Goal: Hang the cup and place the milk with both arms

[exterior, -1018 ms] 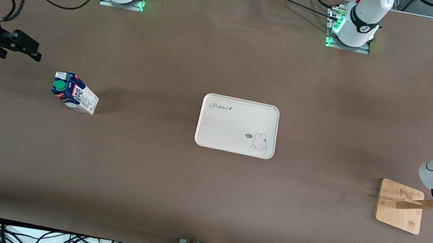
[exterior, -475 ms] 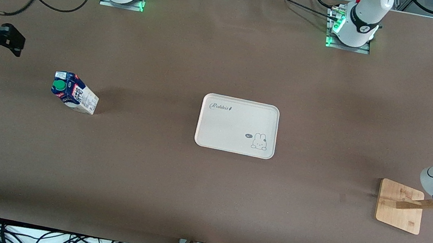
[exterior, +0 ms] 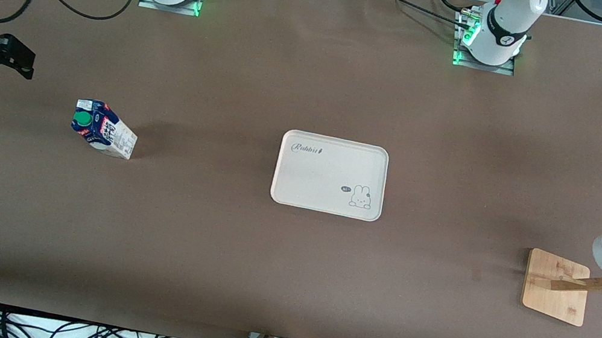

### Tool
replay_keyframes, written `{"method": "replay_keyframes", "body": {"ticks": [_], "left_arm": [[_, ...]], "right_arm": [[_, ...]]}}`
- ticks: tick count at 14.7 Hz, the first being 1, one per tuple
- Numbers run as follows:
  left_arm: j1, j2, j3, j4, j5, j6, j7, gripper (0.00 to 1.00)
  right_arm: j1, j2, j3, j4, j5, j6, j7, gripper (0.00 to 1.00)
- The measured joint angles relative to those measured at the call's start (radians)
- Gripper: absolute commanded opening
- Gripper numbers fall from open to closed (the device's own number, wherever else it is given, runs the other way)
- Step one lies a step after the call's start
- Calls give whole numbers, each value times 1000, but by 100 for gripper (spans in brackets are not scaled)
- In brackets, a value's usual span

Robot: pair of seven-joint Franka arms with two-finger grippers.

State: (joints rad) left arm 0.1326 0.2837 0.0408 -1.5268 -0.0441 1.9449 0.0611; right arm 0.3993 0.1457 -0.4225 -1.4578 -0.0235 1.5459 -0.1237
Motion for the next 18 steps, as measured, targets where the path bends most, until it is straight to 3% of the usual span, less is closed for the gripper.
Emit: {"method": "replay_keyframes", "body": {"ticks": [1, 2, 3, 11, 14, 18], "left_arm": [[1, 2, 0, 0, 0, 0, 11, 13], [1, 2, 0, 0, 0, 0, 18, 78], [2, 2, 0, 1, 0, 0, 23, 100], [-9, -9, -4, 18, 0, -1, 28, 100], [-97, -57, -10, 22, 0, -75, 26, 100], [-235, -130, -14, -43, 26, -164, -66, 100]], "right_arm": [[-26, -3, 21, 0, 0, -18, 0, 100], [-38, -3, 30, 0, 0, -27, 0, 100], [-48, -3, 34, 0, 0, -31, 0, 100], [-82, 4, 39, -20, 11, -31, -43, 100], [-96, 5, 39, -20, 98, -24, 74, 100], [-107, 5, 62, -21, 90, -16, 152, 100]]}}
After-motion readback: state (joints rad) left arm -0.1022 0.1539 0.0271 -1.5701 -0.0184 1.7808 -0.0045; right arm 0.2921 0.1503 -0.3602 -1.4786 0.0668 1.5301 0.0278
